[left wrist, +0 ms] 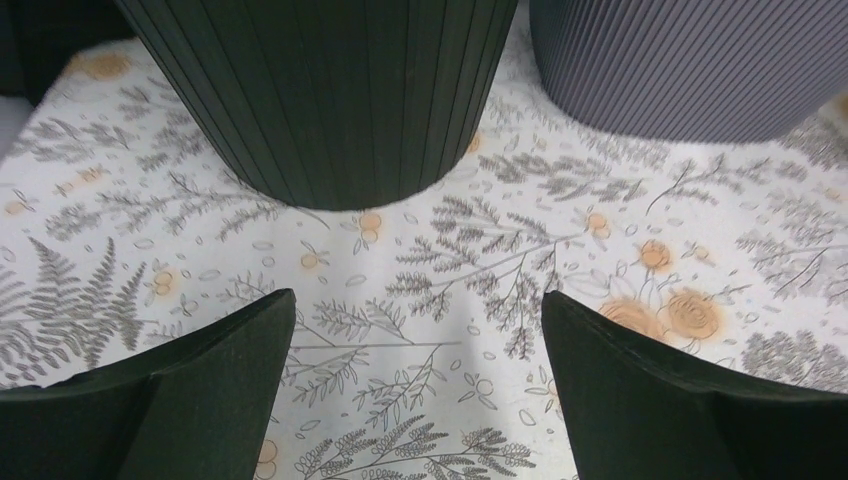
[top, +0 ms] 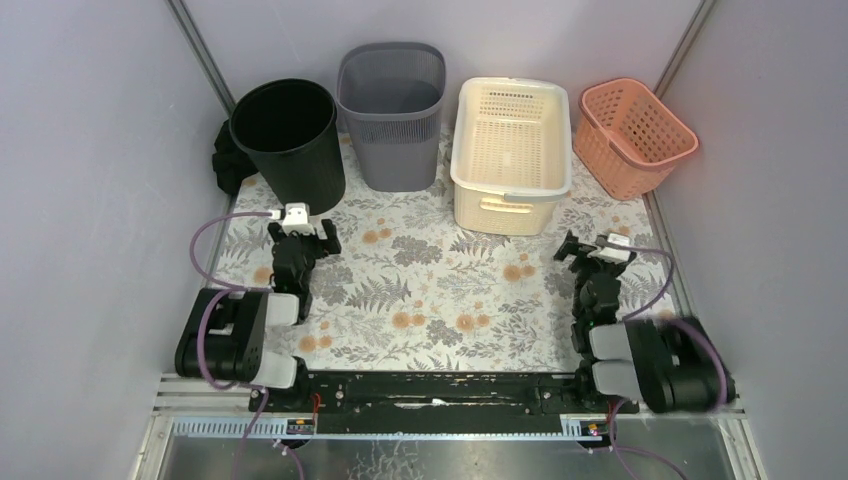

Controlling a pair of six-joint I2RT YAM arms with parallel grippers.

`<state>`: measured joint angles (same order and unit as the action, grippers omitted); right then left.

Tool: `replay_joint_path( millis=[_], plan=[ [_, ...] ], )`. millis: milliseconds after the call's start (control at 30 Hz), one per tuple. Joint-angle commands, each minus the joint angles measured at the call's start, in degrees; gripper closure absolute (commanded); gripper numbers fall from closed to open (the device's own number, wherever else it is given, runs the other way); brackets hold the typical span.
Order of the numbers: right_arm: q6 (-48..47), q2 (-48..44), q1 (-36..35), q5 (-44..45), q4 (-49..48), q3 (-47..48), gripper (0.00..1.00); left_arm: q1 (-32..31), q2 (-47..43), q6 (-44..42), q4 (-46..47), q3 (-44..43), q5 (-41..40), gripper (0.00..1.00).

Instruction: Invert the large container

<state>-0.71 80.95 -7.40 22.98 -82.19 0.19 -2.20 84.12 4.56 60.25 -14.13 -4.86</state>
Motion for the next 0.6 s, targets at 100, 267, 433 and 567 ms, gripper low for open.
replay_joint_path(
  millis=[100,267,433,567],
  plan=[
    [10.2,-53.9,-0.8,1.2,42.1,1.1,0.01,-3.9,-21.3,3.1,-20.3,-4.7,1.4,0.00],
    [16.2,-70.5,-0.8,-3.8,58.5,11.2,0.01,-12.4,-32.7,-2.0,-39.3,-14.5,-1.4,0.00],
    [20.1,-62.8,-0.7,-10.2,69.7,24.6,0.01,-13.6,-38.0,-0.6,-49.2,-24.1,3.0,0.00],
    [23.1,-53.8,-0.8,-17.5,80.2,37.5,0.01,-13.8,-39.5,1.4,-55.0,-33.1,6.4,0.00]
  ],
)
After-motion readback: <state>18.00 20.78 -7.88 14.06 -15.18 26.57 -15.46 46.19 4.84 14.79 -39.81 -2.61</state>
